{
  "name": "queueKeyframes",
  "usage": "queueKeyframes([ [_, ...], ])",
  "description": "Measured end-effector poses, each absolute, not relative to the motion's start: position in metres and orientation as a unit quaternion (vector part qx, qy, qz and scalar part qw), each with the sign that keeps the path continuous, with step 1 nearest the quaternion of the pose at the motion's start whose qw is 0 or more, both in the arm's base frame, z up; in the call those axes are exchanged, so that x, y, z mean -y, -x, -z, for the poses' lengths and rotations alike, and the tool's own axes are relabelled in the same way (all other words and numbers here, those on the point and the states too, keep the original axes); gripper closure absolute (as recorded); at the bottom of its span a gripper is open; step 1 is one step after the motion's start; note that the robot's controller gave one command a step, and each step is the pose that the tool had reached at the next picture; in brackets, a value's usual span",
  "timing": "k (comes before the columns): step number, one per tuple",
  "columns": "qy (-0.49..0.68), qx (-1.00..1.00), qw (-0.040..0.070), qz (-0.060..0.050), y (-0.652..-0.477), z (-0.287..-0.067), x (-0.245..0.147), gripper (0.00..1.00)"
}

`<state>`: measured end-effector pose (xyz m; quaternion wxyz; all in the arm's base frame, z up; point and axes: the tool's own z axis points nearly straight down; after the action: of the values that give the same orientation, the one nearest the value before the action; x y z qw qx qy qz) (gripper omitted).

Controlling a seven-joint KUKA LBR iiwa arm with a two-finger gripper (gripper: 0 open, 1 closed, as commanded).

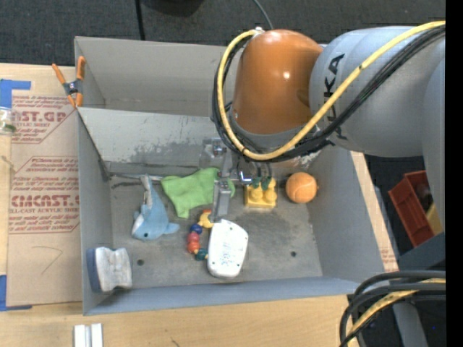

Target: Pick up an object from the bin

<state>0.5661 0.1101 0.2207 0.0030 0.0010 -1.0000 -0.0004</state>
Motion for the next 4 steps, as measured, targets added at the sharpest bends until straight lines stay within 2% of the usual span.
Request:
queueKeyframes([
  [1,0.000,1.000,-0.001,0.001,-0.568,-0.225,-0.109,0.00],
  [2,0.024,1.000,-0.002,0.001,-0.580,-0.163,-0.093,0.00],
  [3,0.014,1.000,-0.003,0.001,-0.592,-0.081,-0.084,0.00],
  [4,0.014,1.000,-0.004,0.004,-0.594,-0.055,-0.079,0.00],
])
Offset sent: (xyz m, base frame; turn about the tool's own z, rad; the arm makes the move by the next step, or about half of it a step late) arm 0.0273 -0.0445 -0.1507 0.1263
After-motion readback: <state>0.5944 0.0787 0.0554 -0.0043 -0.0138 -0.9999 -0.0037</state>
